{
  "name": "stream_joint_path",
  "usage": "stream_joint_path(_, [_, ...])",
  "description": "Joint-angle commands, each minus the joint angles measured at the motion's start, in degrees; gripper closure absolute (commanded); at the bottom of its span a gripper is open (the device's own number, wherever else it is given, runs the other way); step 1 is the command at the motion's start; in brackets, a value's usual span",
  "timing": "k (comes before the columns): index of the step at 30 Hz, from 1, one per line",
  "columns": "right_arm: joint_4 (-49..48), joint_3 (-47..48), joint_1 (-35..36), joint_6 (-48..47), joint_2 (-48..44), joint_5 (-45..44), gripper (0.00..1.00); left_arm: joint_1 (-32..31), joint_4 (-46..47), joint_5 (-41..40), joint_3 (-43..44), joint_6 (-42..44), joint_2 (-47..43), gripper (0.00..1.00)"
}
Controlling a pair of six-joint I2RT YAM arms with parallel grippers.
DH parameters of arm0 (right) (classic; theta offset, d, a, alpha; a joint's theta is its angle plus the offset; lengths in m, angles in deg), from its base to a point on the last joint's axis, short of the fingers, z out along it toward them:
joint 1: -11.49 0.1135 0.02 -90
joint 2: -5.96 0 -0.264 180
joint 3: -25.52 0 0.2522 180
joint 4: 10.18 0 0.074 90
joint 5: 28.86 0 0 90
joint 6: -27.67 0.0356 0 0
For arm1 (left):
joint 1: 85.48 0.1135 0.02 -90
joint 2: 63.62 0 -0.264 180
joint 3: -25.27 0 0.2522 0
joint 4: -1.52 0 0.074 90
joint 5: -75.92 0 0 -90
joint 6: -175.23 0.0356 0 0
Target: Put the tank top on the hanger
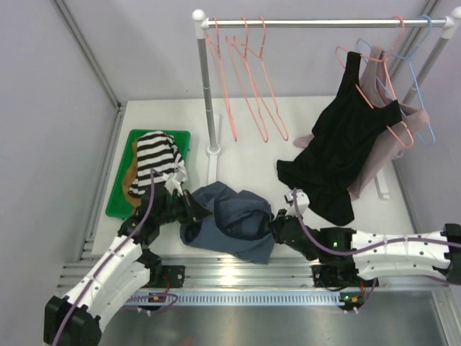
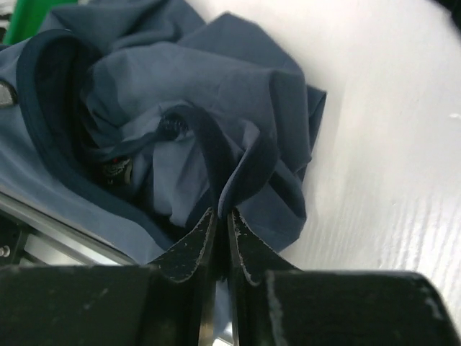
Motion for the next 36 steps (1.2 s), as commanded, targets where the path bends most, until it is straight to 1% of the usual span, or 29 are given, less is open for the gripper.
stream_joint_path(1, [-9.00,0.00,0.43,5.18,4.60,3.30,0.91,-5.07,6.41,-5.78,-0.36,-0.73,1.63,1.00])
stream_joint_path(2, [-9.80,-0.17,0.43,5.36,5.92,4.27,0.88,-5.69,5.19,-6.59,-0.45,-0.47,2.08,1.00])
stream_joint_path(3, [-11.72,-0.17,0.34,5.36,8.46,6.36,0.88,-6.13,4.74,-7.12,-0.62,-0.20,2.52,0.98])
stream_joint_path(5, [-13.05,-0.17,0.34,5.80,10.58,8.05,0.87,-6.40,2.98,-8.61,-0.97,0.06,3.05,0.85])
stream_joint_path(7, [-13.32,-0.26,0.34,6.24,12.08,9.46,0.83,-6.49,-0.97,-10.62,-0.36,0.85,2.26,0.73])
stream_joint_path(8, [-13.06,-0.44,0.43,6.33,11.56,9.72,0.77,-6.49,-2.20,-11.25,-0.01,1.38,1.82,0.60])
stream_joint_path(10, [-12.88,-0.79,0.34,5.80,10.33,10.34,0.71,-6.49,-6.15,-12.56,1.56,1.82,0.07,0.50])
stream_joint_path(11, [-11.84,-0.88,0.43,5.63,8.67,10.51,0.63,-6.49,-7.56,-13.61,2.36,2.17,-0.38,0.44])
stream_joint_path(12, [-11.04,-0.70,0.52,5.54,7.70,10.43,0.59,-6.49,-8.88,-13.97,3.32,2.43,-0.73,0.42])
stream_joint_path(13, [-10.08,-0.44,0.43,4.84,6.91,10.34,0.56,-6.49,-11.93,-14.50,5.59,2.70,-1.08,0.40])
stream_joint_path(14, [-7.98,0.17,0.43,4.75,5.07,10.34,0.50,-6.49,-13.01,-15.46,6.66,2.87,-1.17,0.38])
stream_joint_path(16, [-5.77,1.14,0.34,3.96,3.30,10.16,0.44,-6.40,-16.16,-16.34,9.64,3.22,-1.00,0.38])
stream_joint_path(17, [-3.24,2.45,0.34,3.69,2.51,9.90,0.37,-6.40,-17.49,-17.22,10.79,3.66,-0.73,0.38])
stream_joint_path(19, [0.72,4.30,0.34,4.30,0.49,7.97,0.30,-6.40,-20.04,-19.77,14.30,3.93,-0.03,0.38])
stream_joint_path(20, [4.92,6.22,0.34,4.65,-0.04,7.18,0.23,-6.40,-22.23,-20.30,15.45,4.36,0.15,0.38])
stream_joint_path(22, [9.33,8.25,0.34,5.36,-0.75,5.34,0.21,-6.49,-24.09,-22.58,18.60,4.89,0.59,0.38])
stream_joint_path(23, [13.53,9.48,0.43,5.62,-0.83,4.81,0.21,-6.40,-25.49,-23.29,19.58,5.59,0.67,0.38])
stream_joint_path(27, [21.47,14.41,0.43,6.94,-2.41,3.31,0.24,-6.40,-27.87,-26.10,24.76,7.70,1.64,0.38])
stream_joint_path(29, [25.24,16.95,0.43,6.68,-3.90,3.05,0.27,-6.40,-28.22,-26.28,26.09,8.58,2.43,0.38])
stream_joint_path(31, [27.98,19.59,0.43,5.54,-5.05,1.56,0.27,-6.40,-28.49,-26.28,27.67,9.03,2.96,0.38])
stream_joint_path(32, [30.60,23.08,0.43,5.01,-5.84,0.68,0.24,-6.40,-28.58,-26.11,28.03,9.20,3.13,0.38])
stream_joint_path(34, [32.02,27.58,0.43,0.46,-5.32,-1.52,0.17,-6.40,-28.49,-26.02,29.08,9.38,3.40,0.38])
stream_joint_path(35, [32.64,33.08,0.34,-1.30,-3.40,-2.48,0.16,-6.40,-28.31,-25.84,29.35,9.55,3.40,0.38])
stream_joint_path(36, [34.13,36.01,0.34,-5.15,-1.99,-5.10,0.15,-6.40,-28.23,-25.76,29.87,9.64,3.40,0.37])
